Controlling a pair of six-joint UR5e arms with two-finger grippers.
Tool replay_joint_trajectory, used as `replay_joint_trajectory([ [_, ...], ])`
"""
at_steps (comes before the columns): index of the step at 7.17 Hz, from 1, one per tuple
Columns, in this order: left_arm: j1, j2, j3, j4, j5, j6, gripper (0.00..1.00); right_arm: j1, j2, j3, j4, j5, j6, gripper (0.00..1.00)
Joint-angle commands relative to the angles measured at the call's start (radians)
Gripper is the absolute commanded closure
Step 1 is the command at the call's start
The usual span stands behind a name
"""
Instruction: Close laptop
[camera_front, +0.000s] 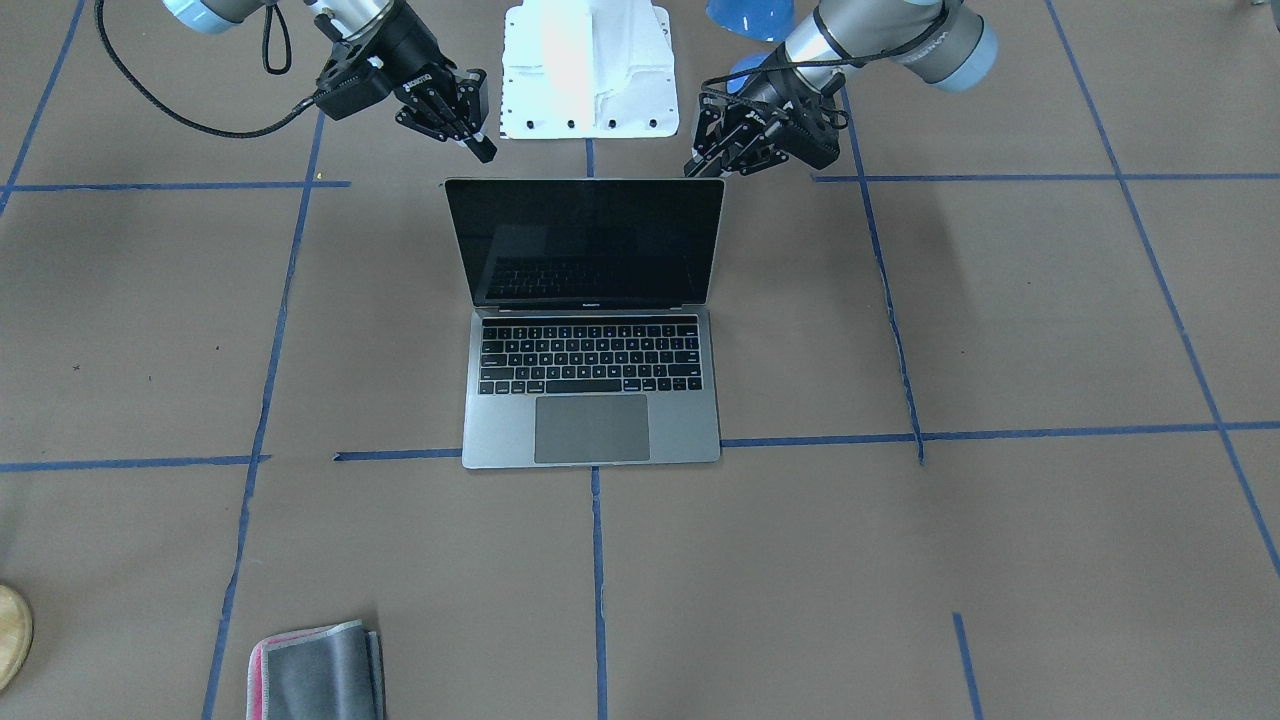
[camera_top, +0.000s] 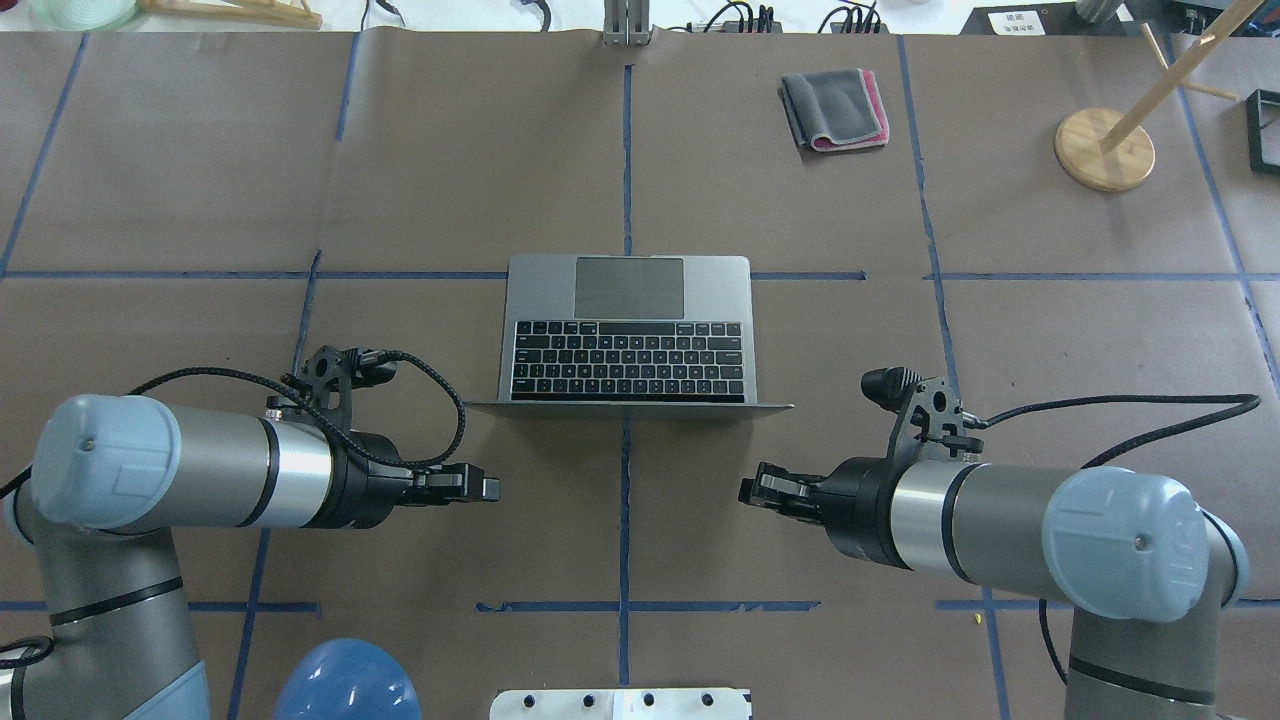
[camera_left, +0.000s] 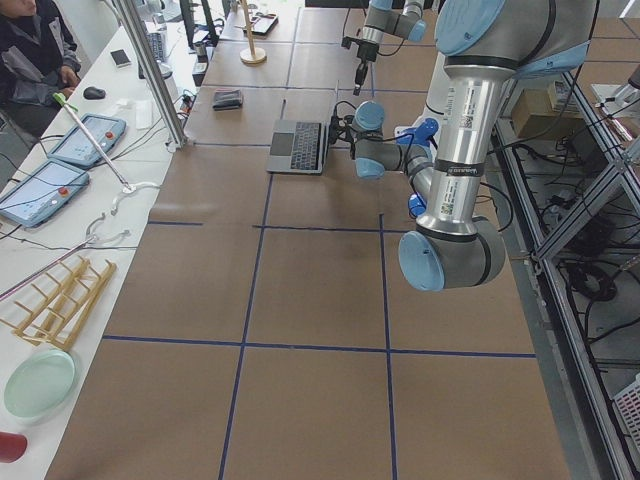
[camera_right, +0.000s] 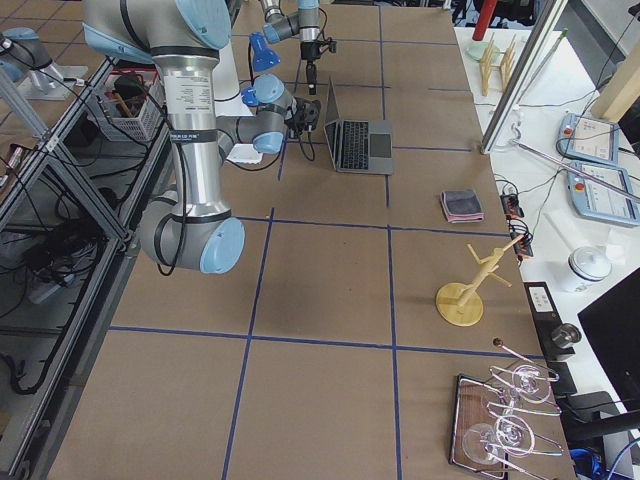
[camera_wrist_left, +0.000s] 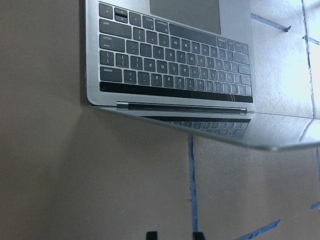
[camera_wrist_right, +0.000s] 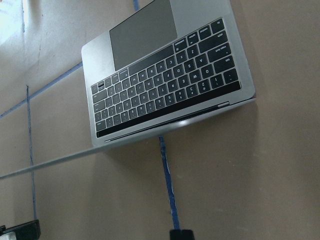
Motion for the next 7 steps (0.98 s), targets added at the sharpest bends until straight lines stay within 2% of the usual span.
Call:
replay_joint_trajectory([
  [1,0.001,-0.027,-0.002,0.000,0.002,-0.035,1.00,-0.001,0.006,-0.006,-0.006,-0.004,0.000,0.97],
  [4,-0.022,-0.041,-0.004,-0.001,0.049,-0.059,1.00,0.004,0.004,-0.012,-0.006,-0.005,-0.004,0.98],
  [7,-0.081,-0.053,0.001,0.009,0.051,-0.059,1.00,0.050,0.006,-0.018,-0.008,0.001,-0.008,1.00],
])
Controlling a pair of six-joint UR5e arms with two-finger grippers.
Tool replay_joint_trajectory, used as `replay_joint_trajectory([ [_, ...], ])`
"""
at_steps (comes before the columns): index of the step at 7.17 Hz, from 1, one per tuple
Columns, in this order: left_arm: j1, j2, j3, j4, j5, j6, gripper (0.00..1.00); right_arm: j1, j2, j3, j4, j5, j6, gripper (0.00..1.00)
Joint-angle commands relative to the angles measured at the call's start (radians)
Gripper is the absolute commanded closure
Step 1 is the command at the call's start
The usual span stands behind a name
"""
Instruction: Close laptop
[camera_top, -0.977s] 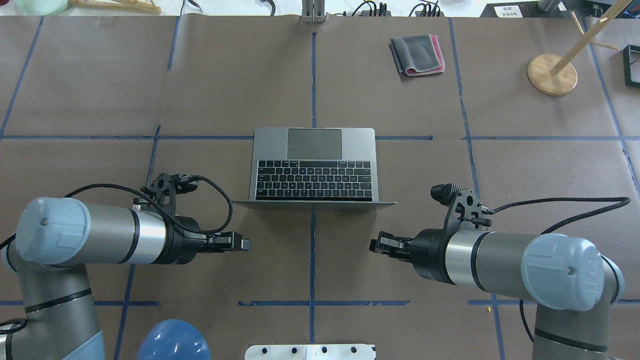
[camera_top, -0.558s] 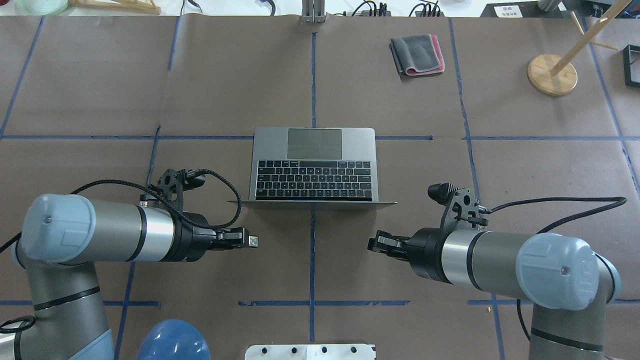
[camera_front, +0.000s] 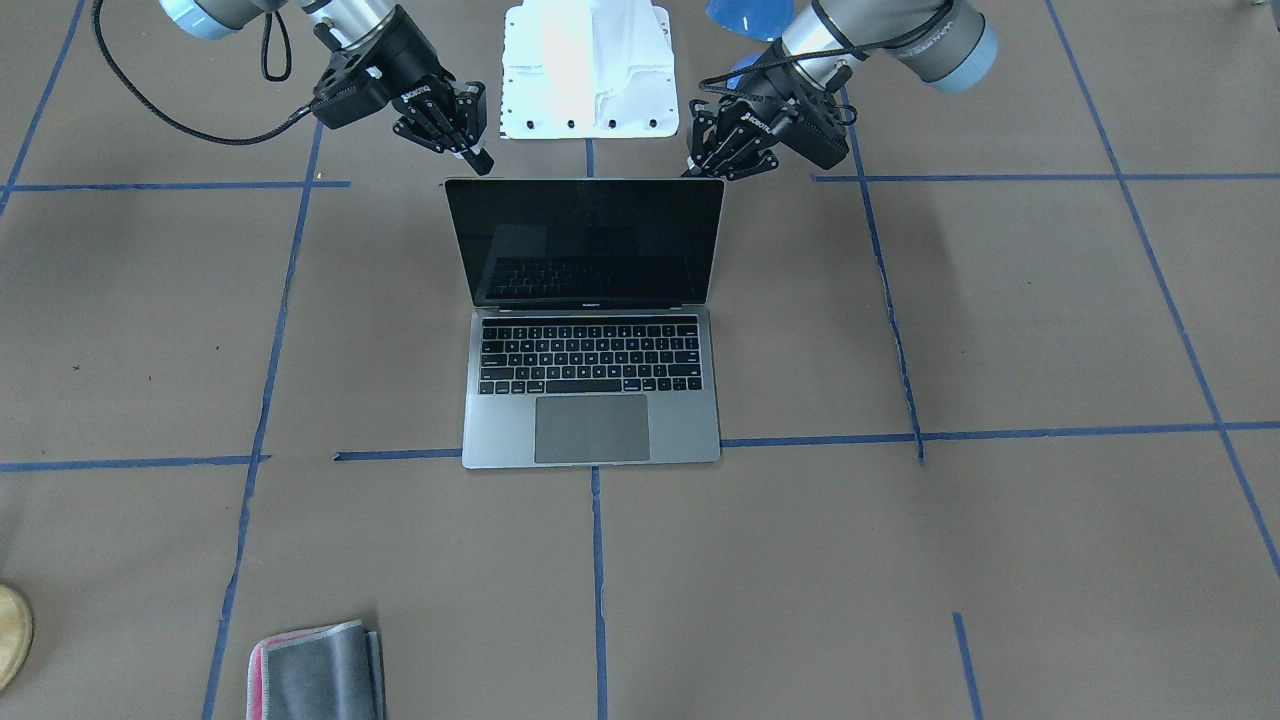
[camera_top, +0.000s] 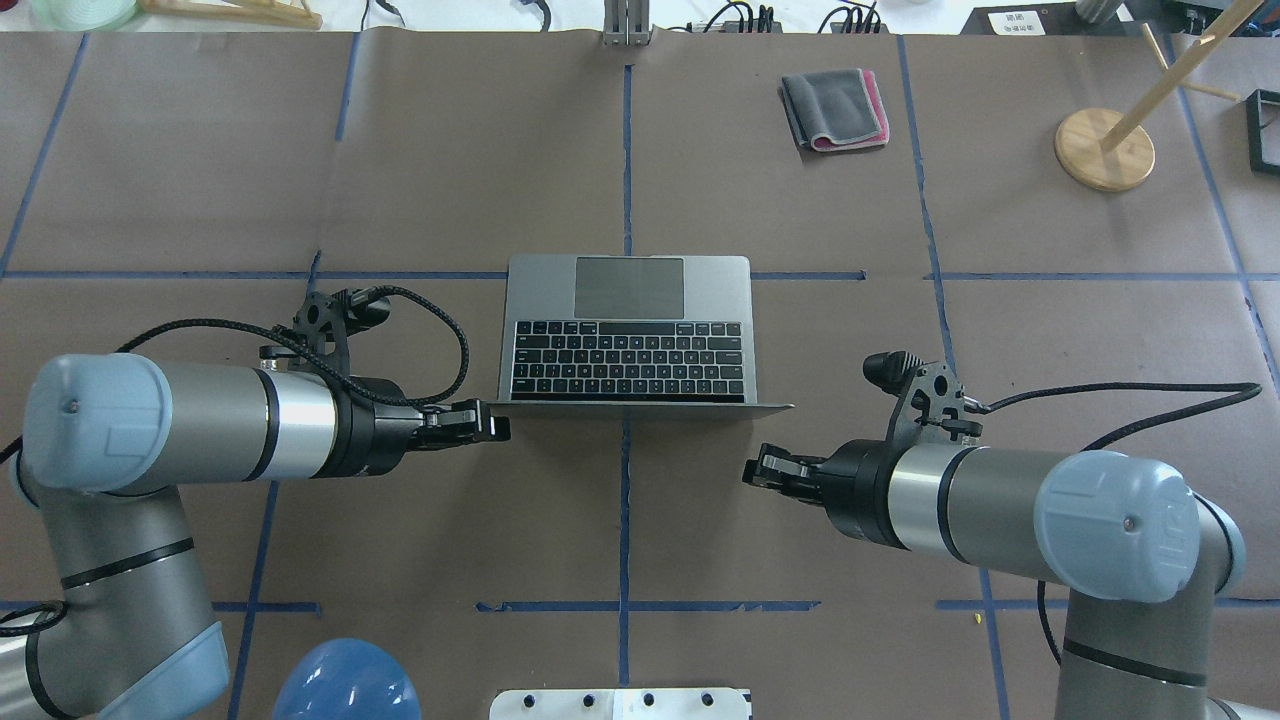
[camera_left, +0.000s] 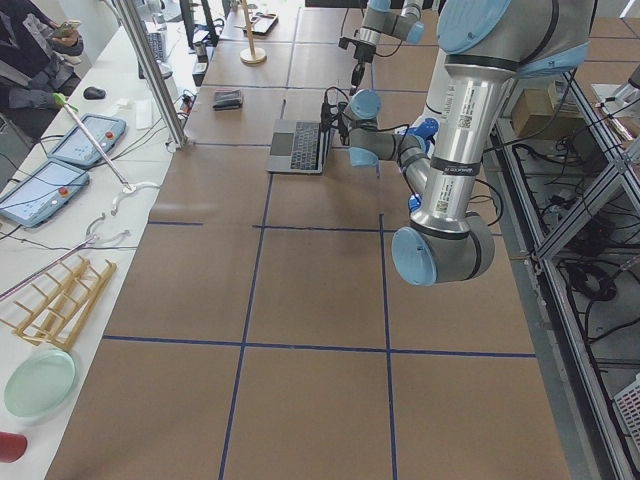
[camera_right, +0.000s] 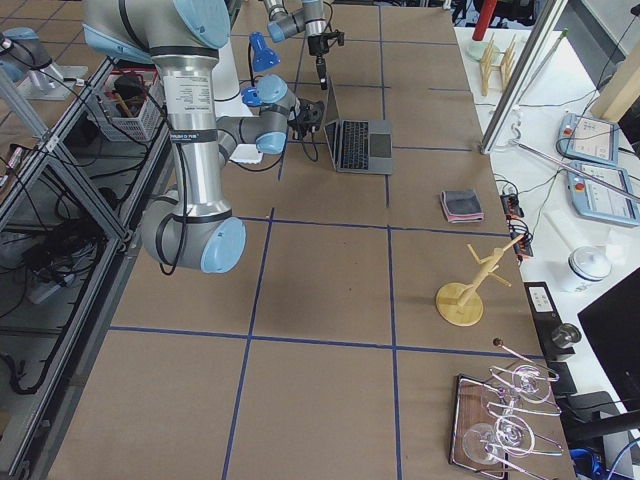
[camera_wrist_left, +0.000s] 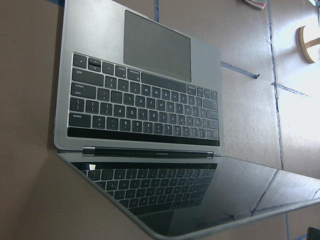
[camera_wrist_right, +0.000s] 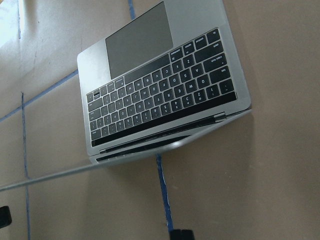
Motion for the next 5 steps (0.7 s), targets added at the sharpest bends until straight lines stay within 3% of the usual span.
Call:
replay_joint_trajectory([
  [1,-0.036,-0.005,0.005,0.009,0.001,0.000,1.00,0.037,0.001,-0.007,-0.002,0.006,-0.003,1.00],
  [3,-0.073,-0.007,0.013,0.010,-0.001,0.000,1.00,0.077,0.029,-0.008,-0.042,0.020,-0.006,1.00],
  [5,-0.090,-0.022,0.020,0.012,-0.002,0.000,1.00,0.123,0.161,-0.013,-0.221,0.045,-0.006,1.00],
])
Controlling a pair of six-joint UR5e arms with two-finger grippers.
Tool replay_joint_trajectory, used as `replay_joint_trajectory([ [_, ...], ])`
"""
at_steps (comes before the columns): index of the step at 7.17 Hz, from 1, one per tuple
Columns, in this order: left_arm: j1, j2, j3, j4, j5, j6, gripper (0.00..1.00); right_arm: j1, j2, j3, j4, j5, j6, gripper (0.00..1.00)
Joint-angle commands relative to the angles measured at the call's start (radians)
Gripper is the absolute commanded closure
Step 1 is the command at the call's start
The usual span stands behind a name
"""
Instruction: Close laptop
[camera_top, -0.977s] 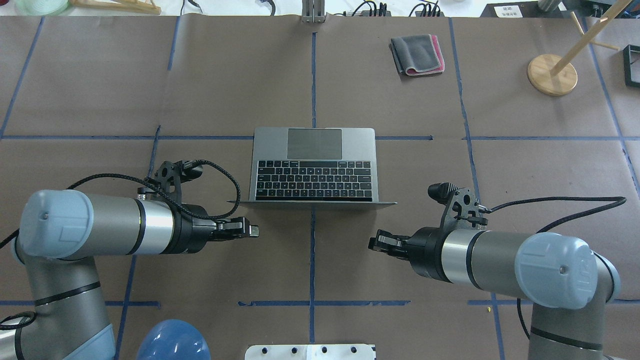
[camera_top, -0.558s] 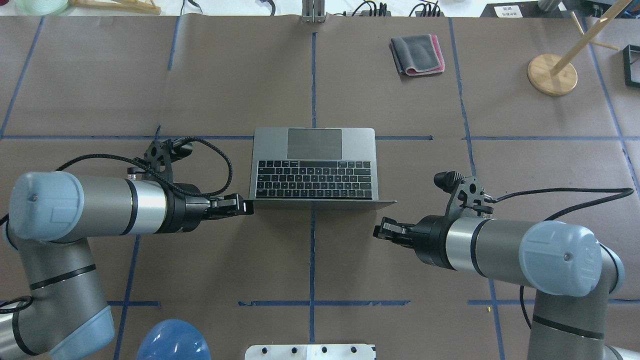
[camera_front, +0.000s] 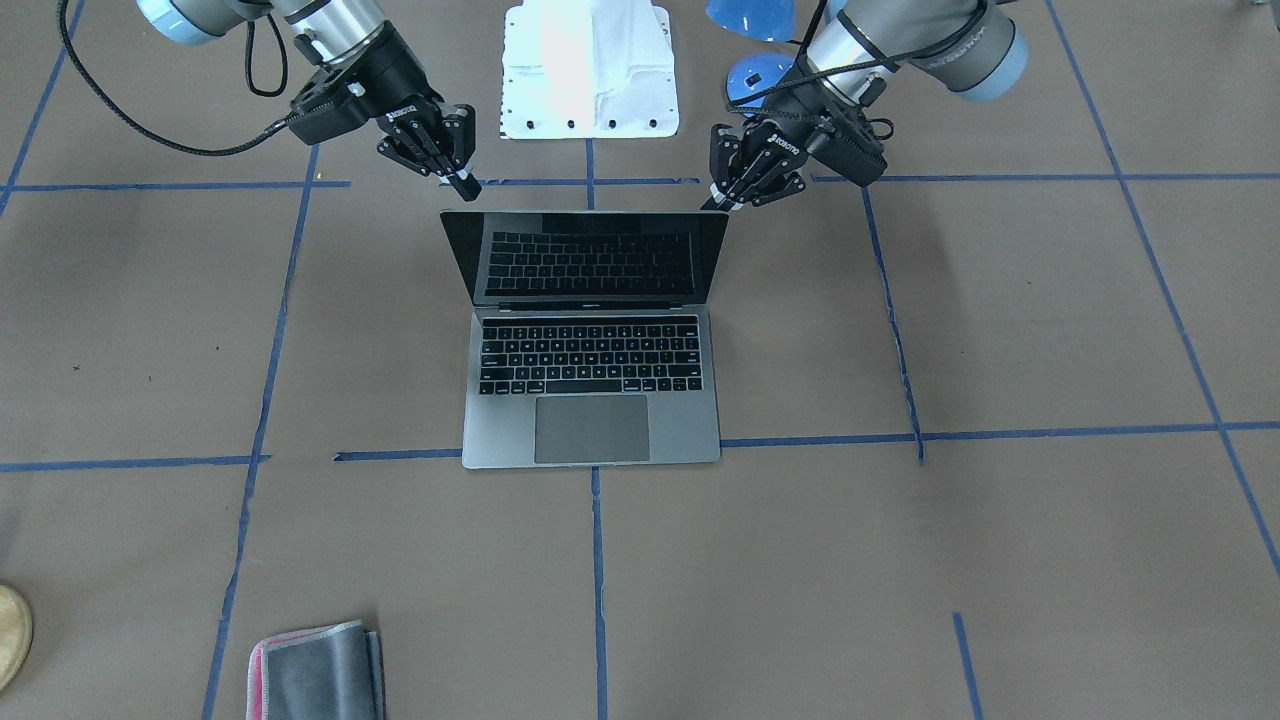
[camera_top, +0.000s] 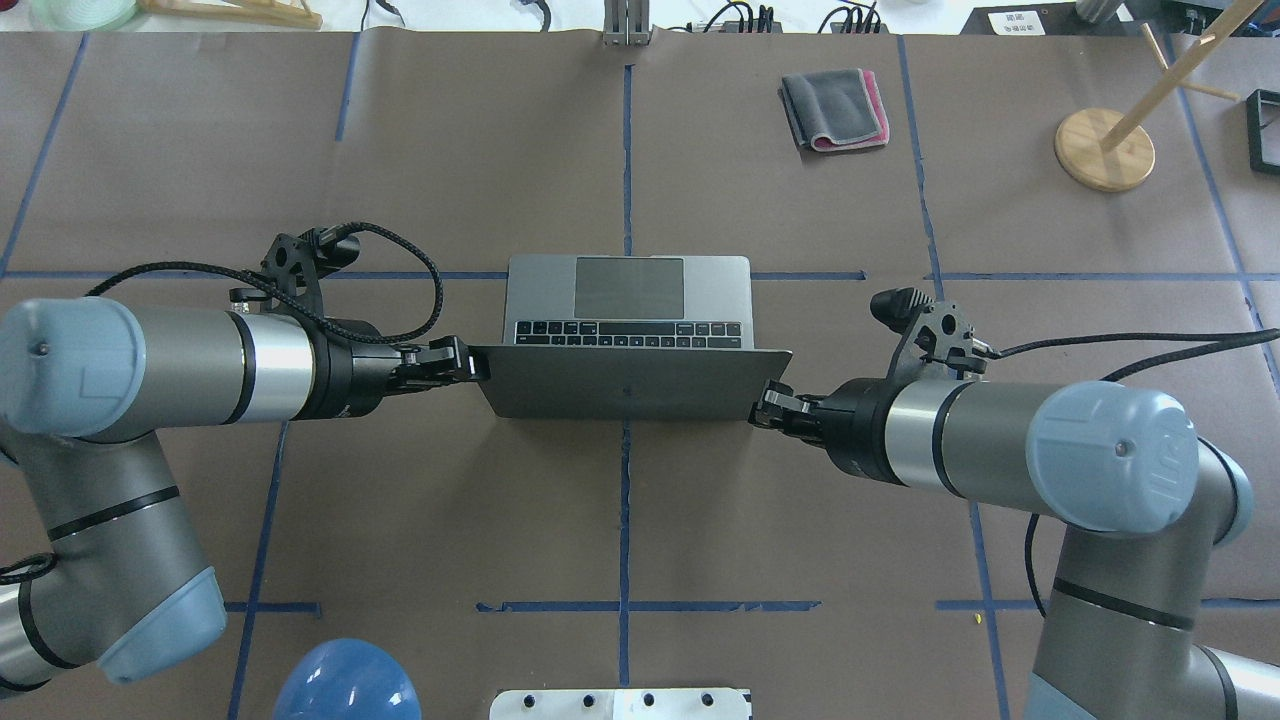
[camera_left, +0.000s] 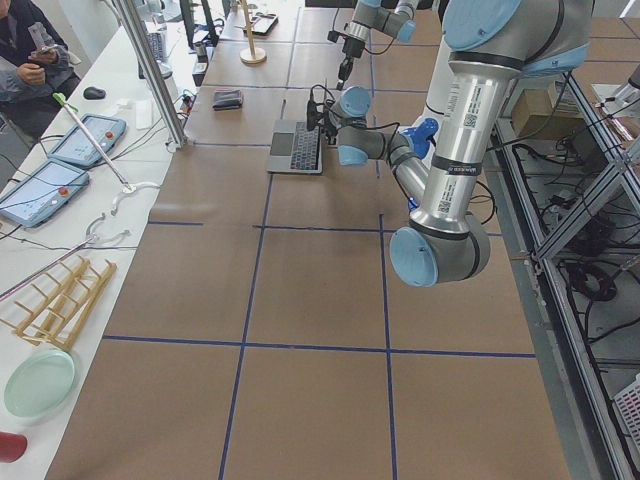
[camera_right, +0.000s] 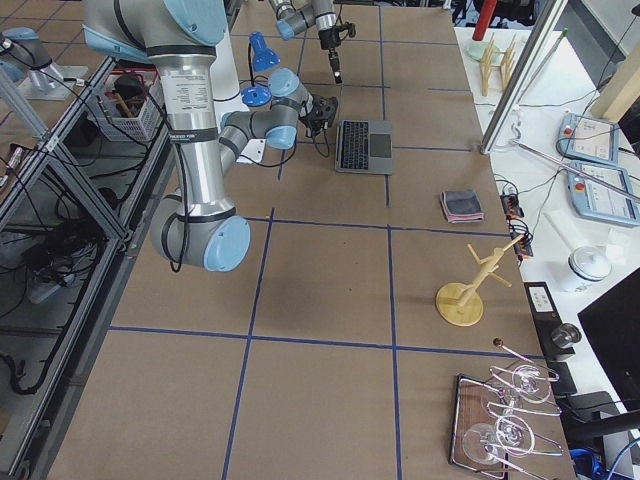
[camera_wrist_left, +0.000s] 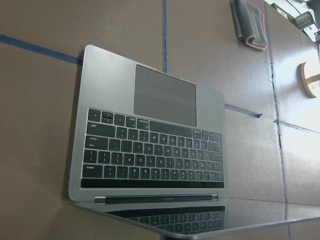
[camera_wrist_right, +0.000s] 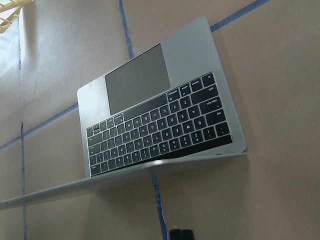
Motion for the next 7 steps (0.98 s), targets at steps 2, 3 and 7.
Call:
replay_joint_trajectory([
  [2,-0.008,-0.026,0.018,0.019,-0.001,0.000,1.00,0.044,0.098,-0.058,-0.121,0.011,0.000,1.00],
  [3,-0.008,-0.033,0.020,0.042,0.001,0.000,1.00,0.057,0.101,-0.073,-0.121,0.011,0.000,1.00],
  [7,-0.034,-0.075,0.079,0.047,0.001,0.000,1.00,0.136,0.156,-0.159,-0.121,0.047,-0.011,1.00],
])
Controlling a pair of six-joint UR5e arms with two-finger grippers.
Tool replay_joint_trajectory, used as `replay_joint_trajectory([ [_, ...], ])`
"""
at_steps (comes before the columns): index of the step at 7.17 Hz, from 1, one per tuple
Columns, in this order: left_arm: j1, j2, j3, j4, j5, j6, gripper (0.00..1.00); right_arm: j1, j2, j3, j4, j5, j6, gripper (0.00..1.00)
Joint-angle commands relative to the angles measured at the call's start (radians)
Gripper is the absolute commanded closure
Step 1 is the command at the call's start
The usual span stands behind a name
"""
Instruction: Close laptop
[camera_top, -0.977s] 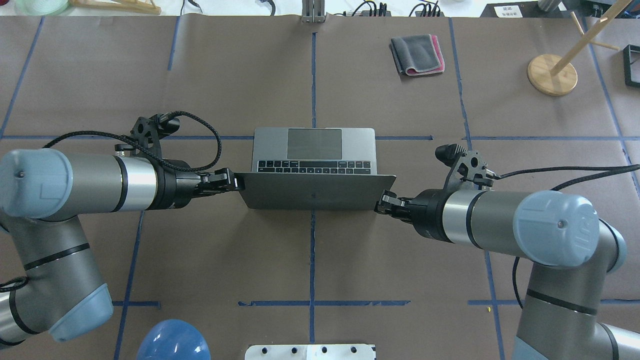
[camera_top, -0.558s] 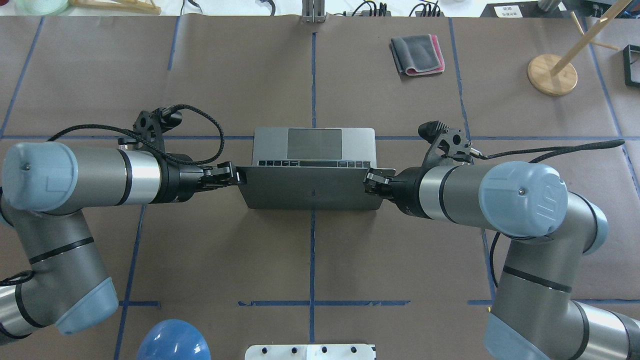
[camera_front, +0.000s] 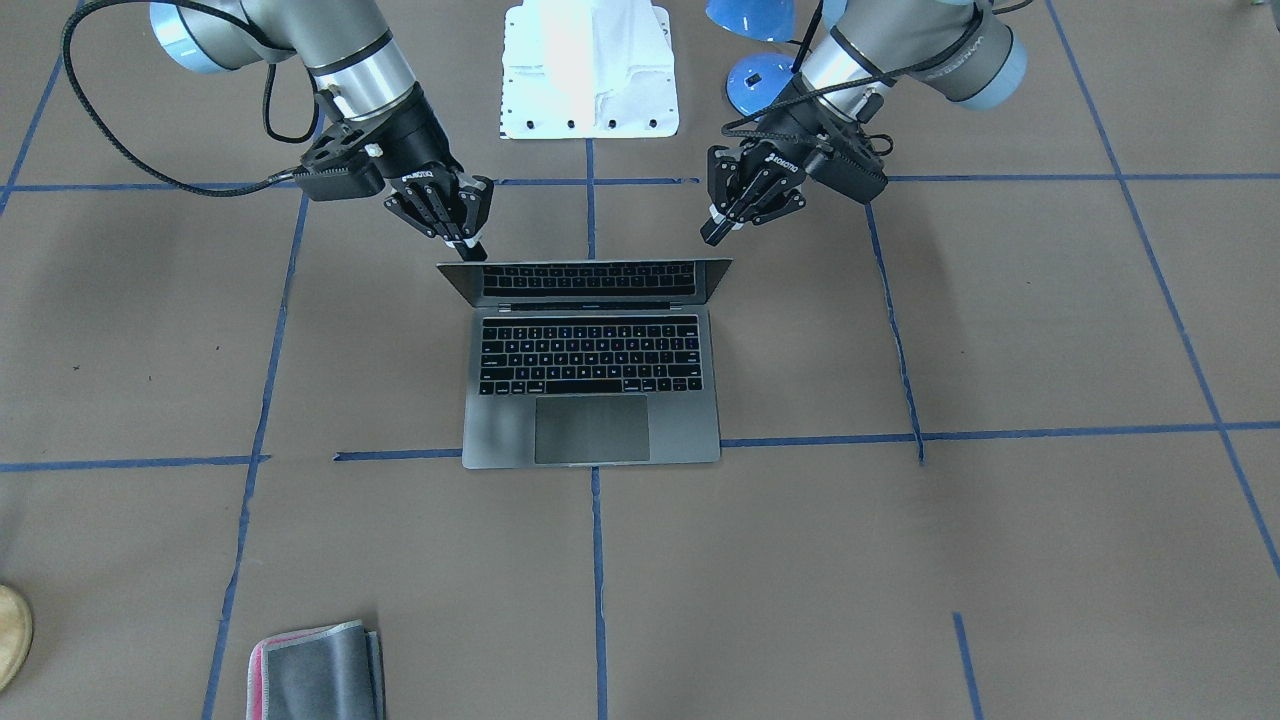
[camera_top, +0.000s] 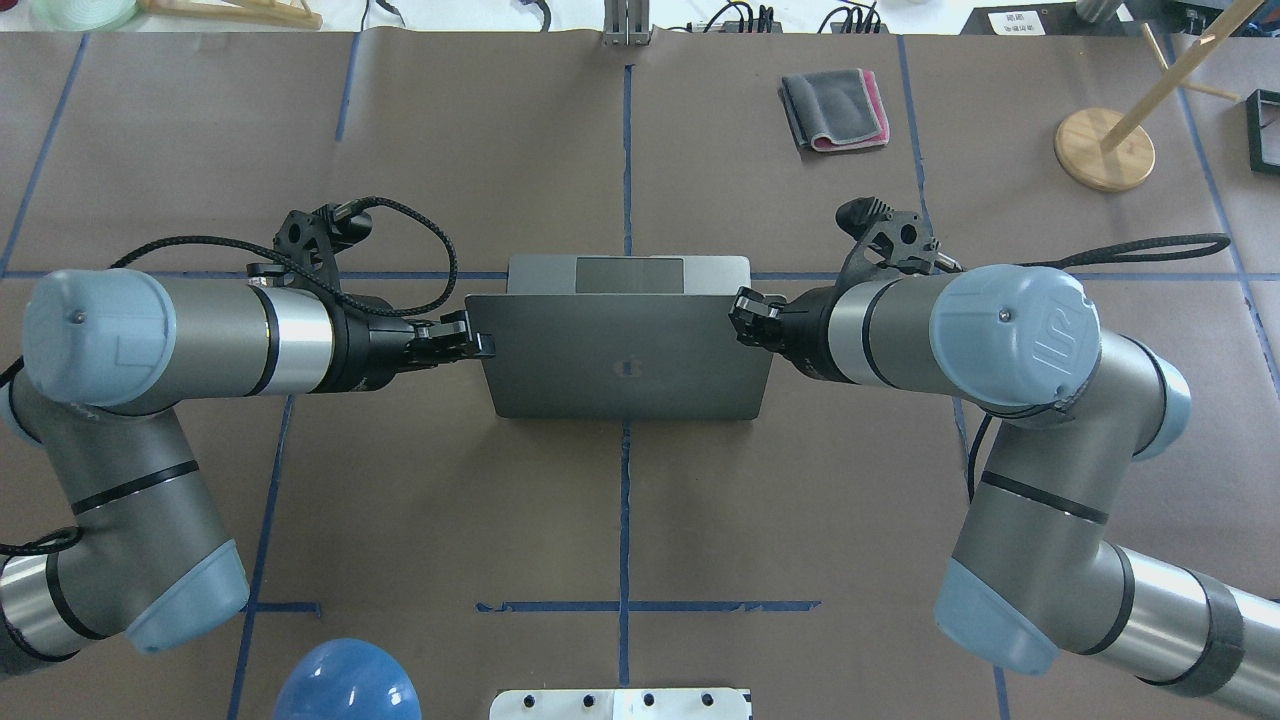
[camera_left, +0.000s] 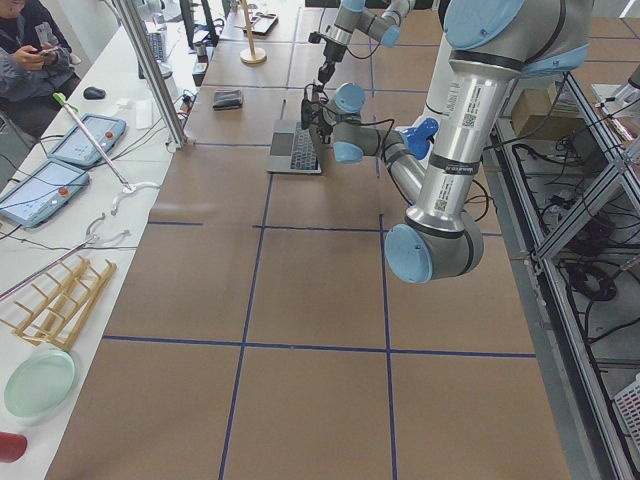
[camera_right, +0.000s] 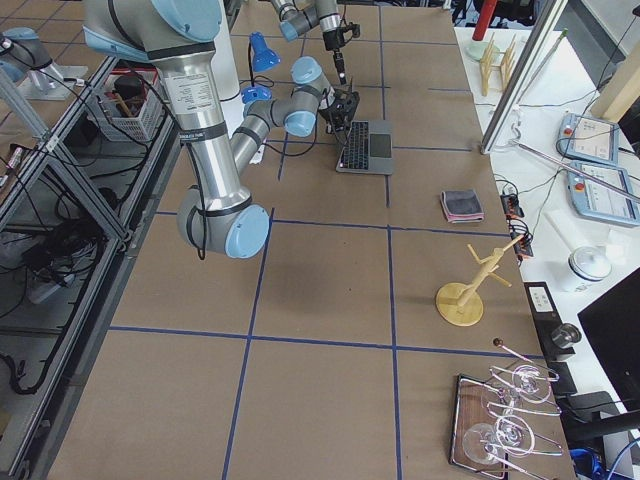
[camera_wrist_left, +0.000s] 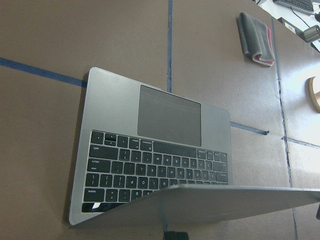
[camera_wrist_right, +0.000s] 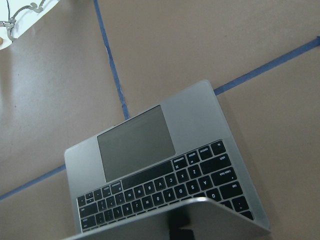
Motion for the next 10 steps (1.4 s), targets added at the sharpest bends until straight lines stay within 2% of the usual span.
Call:
replay_joint_trajectory([
  [1,-0.020,-0.048,0.069,0.001,0.000,0.000,1.00,0.024,0.025,-0.047,0.000,0.008,-0.021,1.00],
  [5,-0.055,-0.149,0.251,-0.002,0.000,0.009,1.00,0.039,0.088,-0.181,0.005,0.008,-0.062,1.00],
  [8,-0.056,-0.234,0.452,-0.013,0.002,0.011,1.00,0.038,0.138,-0.332,0.008,0.008,-0.096,0.99],
  [9,-0.052,-0.246,0.481,-0.015,0.002,0.012,1.00,0.033,0.148,-0.362,0.007,0.009,-0.097,0.95],
  [10,-0.054,-0.255,0.480,-0.007,-0.001,0.049,1.00,0.032,0.148,-0.360,0.005,0.009,-0.096,0.66],
])
